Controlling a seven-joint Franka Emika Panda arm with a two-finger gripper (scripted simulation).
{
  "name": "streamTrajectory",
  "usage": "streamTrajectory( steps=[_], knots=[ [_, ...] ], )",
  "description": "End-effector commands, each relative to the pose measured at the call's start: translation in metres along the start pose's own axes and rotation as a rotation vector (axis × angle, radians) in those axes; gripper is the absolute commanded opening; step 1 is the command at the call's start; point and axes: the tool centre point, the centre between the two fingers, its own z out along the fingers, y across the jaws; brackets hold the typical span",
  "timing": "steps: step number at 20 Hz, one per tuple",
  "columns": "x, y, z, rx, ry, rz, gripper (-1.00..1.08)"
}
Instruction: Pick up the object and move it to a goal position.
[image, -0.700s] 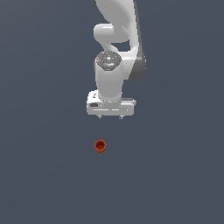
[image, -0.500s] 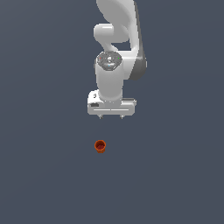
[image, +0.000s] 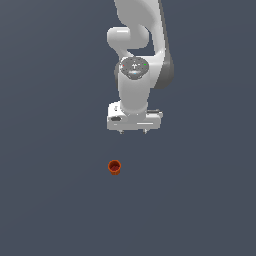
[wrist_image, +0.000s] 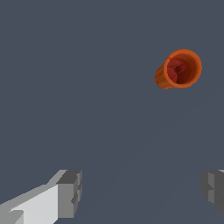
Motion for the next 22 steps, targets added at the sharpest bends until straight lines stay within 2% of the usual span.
streamTrajectory(
  steps=[1, 11, 22],
  knots=[
    [0.001, 0.001, 0.001, 0.0, 0.0, -0.005, 1.0],
    [0.02, 0.012, 0.009, -0.008, 0.01, -0.115, 1.0],
    [0.061, 0.039, 0.033, -0.024, 0.031, -0.361, 1.0]
  ],
)
